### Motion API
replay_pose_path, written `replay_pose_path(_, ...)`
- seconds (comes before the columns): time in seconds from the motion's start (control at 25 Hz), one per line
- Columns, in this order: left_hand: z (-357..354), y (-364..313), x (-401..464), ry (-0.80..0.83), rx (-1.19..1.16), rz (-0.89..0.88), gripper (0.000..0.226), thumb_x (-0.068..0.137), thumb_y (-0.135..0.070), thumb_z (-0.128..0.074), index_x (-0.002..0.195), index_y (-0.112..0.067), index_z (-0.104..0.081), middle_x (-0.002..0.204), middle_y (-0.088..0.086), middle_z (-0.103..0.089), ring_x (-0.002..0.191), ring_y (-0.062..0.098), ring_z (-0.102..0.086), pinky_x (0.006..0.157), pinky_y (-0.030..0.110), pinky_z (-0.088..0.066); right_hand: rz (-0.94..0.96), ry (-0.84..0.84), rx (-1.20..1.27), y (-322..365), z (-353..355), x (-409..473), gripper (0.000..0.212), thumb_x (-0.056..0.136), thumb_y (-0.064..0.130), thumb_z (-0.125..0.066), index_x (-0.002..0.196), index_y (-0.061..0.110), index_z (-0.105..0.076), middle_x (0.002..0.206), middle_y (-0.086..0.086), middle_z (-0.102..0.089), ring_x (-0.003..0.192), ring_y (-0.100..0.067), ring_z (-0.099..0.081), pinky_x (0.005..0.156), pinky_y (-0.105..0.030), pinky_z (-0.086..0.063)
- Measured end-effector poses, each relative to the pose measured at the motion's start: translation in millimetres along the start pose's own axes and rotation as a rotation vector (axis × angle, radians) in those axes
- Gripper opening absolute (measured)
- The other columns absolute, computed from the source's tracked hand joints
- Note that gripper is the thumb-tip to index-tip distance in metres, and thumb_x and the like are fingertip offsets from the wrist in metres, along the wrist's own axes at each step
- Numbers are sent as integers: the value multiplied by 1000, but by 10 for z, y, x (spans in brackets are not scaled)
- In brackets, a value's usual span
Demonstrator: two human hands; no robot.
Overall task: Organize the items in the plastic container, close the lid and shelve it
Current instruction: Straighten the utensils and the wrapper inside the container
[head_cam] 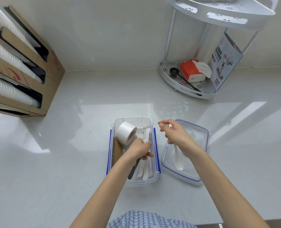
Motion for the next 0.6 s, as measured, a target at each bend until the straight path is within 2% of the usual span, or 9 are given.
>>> replay_pose_path(0.12,11,-4,-24,10,-54,-2,44,94,-24,-36,132,-2,-32,71,0,-60,74,16,-60,56,19,-44,4,10,1,3,-11,-17,24,94,25,-43,113,17,-56,82,8,-52,63,-9,-40,55,-21,-36)
replay_pose_path(0.16,23,-6,-28,7,-81,3,45,94,-23,-35,133,-1,-31,74,2,-62,74,16,-62,55,19,-45,9,9,-1,5,-14,-20,24,94,25,-43,113,18,-55,81,9,-51,63,-9,-41,55,-21,-36)
replay_pose_path(0.24,47,-24,-47,21,-131,14,45,95,-19,-33,135,0,-27,85,7,-61,58,8,-66,50,16,-49,20,-1,7,7,-9,-21,24,94,24,-44,114,18,-55,81,10,-51,64,-8,-41,56,-21,-37)
replay_pose_path(0.32,70,-43,-74,51,-160,10,44,95,-17,-32,135,1,-25,83,8,-58,42,5,-64,46,14,-51,27,-9,48,19,6,-11,25,94,21,-42,115,18,-55,84,8,-52,63,-7,-42,56,-20,-37)
replay_pose_path(0.4,84,-47,-105,41,-149,3,45,95,-18,-32,135,1,-25,83,8,-60,41,4,-63,44,13,-50,44,-26,119,38,19,-7,27,96,18,-37,114,15,-56,85,6,-53,61,-5,-40,55,-19,-36)
replay_pose_path(0.52,145,-55,-133,-39,-168,-58,42,95,-22,-36,132,-1,-34,86,8,-63,49,5,-59,44,13,-45,114,-100,404,100,25,-5,28,99,15,-32,100,14,-59,76,4,-50,50,-3,-38,45,-13,-34)
replay_pose_path(0.6,226,-79,-183,-60,-332,-133,31,95,-19,-37,118,-1,-47,89,10,-60,50,8,-52,41,12,-41,197,-148,699,168,7,-6,31,99,12,-29,88,16,-57,67,4,-49,41,-1,-37,43,-14,-31)
Point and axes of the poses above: each hand's wrist, its own x-axis towards the middle knuckle, its own z-axis out of the back of the hand, y = z × x, the point moved 1 cm from there along x, towards the middle knuckle
